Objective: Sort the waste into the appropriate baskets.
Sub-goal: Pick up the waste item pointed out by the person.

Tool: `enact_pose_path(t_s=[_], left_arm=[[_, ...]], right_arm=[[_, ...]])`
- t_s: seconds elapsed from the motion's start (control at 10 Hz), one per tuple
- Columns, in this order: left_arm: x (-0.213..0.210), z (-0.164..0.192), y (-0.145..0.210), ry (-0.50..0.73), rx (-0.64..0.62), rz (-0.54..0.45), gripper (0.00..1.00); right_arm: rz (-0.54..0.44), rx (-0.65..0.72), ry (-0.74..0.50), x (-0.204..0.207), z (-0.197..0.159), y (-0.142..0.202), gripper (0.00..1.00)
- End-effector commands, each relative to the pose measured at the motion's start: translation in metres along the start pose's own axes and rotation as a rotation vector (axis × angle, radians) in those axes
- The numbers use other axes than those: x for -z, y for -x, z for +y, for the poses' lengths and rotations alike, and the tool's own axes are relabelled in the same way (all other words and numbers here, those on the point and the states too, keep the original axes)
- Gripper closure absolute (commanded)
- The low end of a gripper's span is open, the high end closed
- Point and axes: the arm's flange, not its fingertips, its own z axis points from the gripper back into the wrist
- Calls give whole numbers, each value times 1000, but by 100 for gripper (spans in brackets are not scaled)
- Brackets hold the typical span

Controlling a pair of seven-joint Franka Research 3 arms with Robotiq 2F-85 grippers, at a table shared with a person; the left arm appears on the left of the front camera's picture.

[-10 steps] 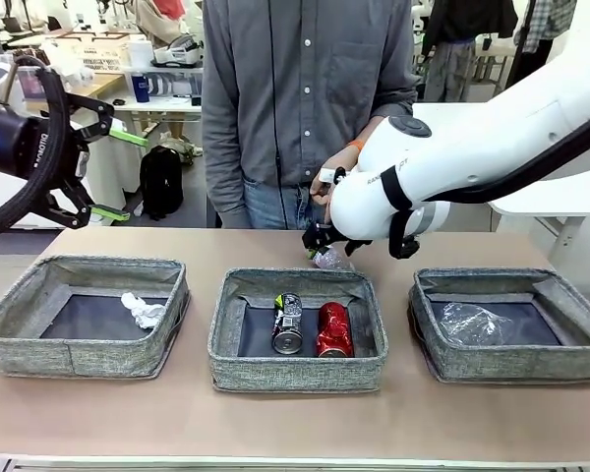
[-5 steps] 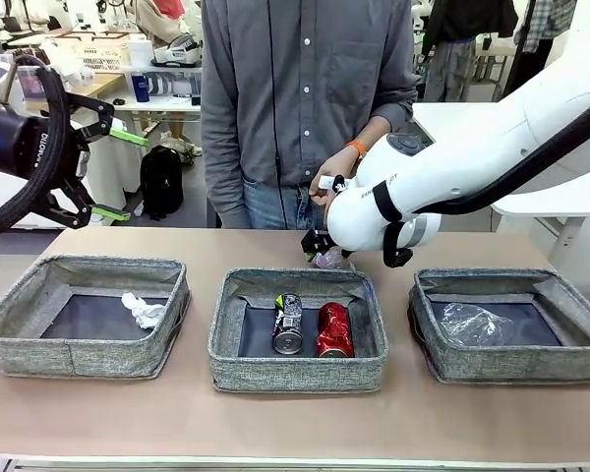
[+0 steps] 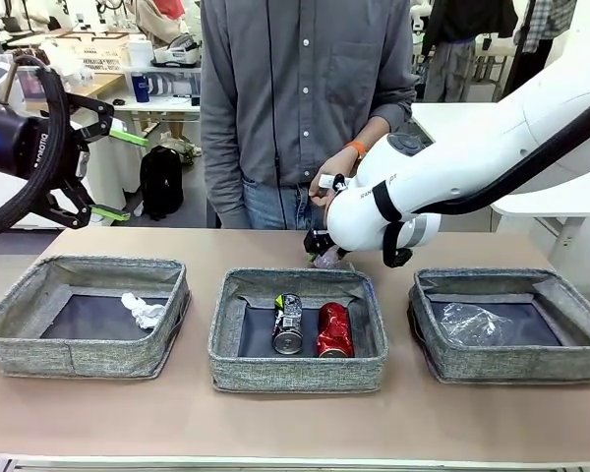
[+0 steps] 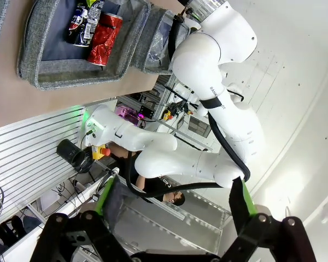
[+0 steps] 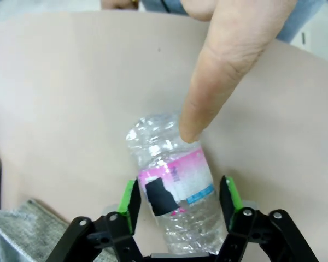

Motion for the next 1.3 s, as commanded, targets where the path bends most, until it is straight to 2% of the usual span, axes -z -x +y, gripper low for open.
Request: enact_pose_path(t_s=[0.0, 0.1, 0.2, 0.8, 1.0, 1.2], left_arm=[[1, -4, 1, 20, -4, 7, 0], [1, -4, 1, 20, -4, 7, 0], [1, -4, 1, 20, -4, 7, 0], [1, -4, 1, 20, -4, 7, 0], [1, -4, 1, 20, -4, 7, 0], [1, -4, 1, 20, -4, 7, 0]], right_arm=[[-18, 5, 32, 0, -2, 0, 100], [-16, 7, 31, 1, -2, 0, 77], [-8, 9, 33, 3, -3, 1, 100], [-17, 7, 44, 1, -6, 1, 100], [-22, -34, 53, -1, -11, 2, 100], [-37, -68, 106, -22, -24, 0, 100]])
